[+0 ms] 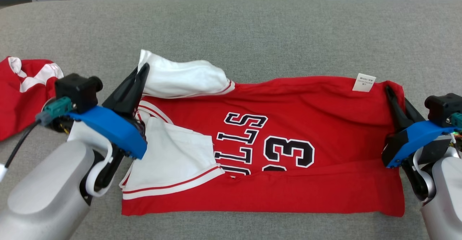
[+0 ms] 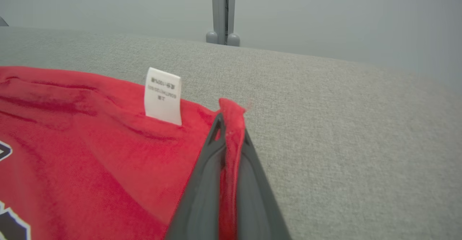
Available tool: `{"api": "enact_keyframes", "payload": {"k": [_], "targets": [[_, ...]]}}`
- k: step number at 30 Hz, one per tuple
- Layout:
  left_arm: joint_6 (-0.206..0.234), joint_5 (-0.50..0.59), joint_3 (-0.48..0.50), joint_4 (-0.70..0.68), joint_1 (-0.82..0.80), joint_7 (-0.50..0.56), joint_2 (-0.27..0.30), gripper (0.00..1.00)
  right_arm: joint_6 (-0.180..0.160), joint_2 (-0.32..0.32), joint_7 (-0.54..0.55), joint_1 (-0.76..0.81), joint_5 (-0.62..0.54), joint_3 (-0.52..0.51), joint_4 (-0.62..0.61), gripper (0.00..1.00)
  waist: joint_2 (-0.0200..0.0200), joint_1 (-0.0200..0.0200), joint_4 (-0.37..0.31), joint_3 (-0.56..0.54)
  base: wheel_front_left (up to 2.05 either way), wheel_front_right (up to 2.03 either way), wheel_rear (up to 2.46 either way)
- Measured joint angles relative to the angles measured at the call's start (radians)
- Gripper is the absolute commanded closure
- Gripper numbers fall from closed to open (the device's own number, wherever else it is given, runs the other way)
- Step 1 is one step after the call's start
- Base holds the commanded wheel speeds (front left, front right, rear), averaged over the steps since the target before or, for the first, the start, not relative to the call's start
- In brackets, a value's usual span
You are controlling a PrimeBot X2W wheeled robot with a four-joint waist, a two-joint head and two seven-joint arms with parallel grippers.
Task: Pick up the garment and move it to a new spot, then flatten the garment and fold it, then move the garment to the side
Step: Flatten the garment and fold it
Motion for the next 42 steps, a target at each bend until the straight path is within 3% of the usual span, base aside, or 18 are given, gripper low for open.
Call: {"api": "enact_keyframes", "payload": {"k": [9, 21, 22, 23, 24, 25, 32, 42], "targets": [[0.069, -0.033, 0.008, -0.103, 0.145, -0.039, 0.029, 1.0, 0.0, -0.007, -0.064, 0.044, 0.024, 0.016, 0.02, 1.0, 0.0, 0.0, 0.005, -0.027, 0.0, 0.0, 0.0], [0.105, -0.057, 0.011, -0.109, 0.295, -0.091, 0.023, 1.0, 0.0, 0.023, -0.142, 0.163, 0.049, 0.027, 0.004, 1.0, 0.0, 0.0, 0.006, -0.077, 0.0, 0.0, 0.0], [0.114, -0.056, 0.011, -0.1, 0.314, -0.098, 0.019, 1.0, 0.0, 0.031, -0.143, 0.183, 0.05, 0.026, -0.002, 0.93, 0.0, 0.0, 0.004, -0.085, 0.0, 0.0, 0.0], [0.117, -0.056, 0.011, -0.094, 0.322, -0.1, 0.017, 0.67, 0.0, 0.035, -0.143, 0.192, 0.051, 0.026, -0.005, 0.67, 0.0, 0.0, 0.003, -0.089, 0.0, 0.0, 0.0], [0.123, -0.054, 0.013, -0.091, 0.33, -0.102, 0.014, 0.09, 0.0, 0.038, -0.143, 0.201, 0.051, 0.024, -0.01, 0.04, 0.0, 0.0001, 0.001, -0.093, 0.0, 0.0, 0.0], [0.126, -0.052, 0.018, -0.088, 0.335, -0.107, 0.008, 0.0, 0.0, 0.04, -0.143, 0.209, 0.052, 0.023, -0.017, 0.0, 0.0, 0.0, 0.001, -0.096, 0.0, 0.0, 0.0], [0.134, -0.008, 0.086, -0.065, 0.371, -0.12, -0.03, 0.0, 0.0, 0.04, -0.157, 0.253, 0.065, -0.002, -0.073, 0.0, 0.0, 0.0, -0.006, -0.115, 0.0, 0.0, 0.0], [0.159, 0.247, 0.401, -0.162, 0.486, -0.122, -0.146, 0.0, 0.0, 0.05, -0.114, 0.267, 0.064, -0.077, -0.135, 0.0, 0.0, 0.0, -0.003, -0.124, 0.0, 0.0, 0.0]]}}
